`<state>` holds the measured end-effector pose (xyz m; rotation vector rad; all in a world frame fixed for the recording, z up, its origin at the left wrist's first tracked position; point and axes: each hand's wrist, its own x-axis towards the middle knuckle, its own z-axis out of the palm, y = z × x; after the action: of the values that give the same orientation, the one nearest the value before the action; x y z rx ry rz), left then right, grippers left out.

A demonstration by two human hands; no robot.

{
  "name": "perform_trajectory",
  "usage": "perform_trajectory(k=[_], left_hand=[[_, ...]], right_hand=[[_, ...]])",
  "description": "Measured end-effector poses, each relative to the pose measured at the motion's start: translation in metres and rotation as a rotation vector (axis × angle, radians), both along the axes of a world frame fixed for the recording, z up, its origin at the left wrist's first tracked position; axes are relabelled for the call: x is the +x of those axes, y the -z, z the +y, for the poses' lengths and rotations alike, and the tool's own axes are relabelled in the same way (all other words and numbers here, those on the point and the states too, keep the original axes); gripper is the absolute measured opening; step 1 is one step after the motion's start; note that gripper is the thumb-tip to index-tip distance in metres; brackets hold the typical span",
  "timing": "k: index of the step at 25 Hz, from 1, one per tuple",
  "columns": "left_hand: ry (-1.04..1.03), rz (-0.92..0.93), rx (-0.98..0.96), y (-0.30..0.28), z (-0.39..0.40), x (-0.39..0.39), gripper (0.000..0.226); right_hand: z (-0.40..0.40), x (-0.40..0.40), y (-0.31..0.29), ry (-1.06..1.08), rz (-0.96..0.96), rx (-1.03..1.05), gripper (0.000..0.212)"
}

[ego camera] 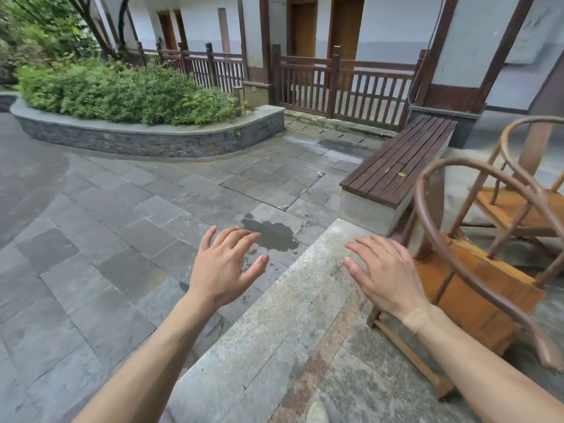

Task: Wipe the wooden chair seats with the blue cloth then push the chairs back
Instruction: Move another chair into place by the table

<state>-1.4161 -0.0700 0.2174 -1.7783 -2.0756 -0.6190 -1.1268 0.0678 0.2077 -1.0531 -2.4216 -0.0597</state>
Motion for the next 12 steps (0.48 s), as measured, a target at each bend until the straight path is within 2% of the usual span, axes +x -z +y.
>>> perform_trajectory(k=[7, 12], left_hand=[[0.009, -0.008, 0.013, -0.006, 0.201, -0.06, 0.057], [0.036, -0.006, 0.009, -0.009, 0.324, -0.098, 0.057]], right_hand=[[0.198, -0.058, -0.005, 0.029, 0.025, 0.012, 0.057], [0.307, -0.1, -0.011, 0.043, 0.029, -0.015, 0.06]])
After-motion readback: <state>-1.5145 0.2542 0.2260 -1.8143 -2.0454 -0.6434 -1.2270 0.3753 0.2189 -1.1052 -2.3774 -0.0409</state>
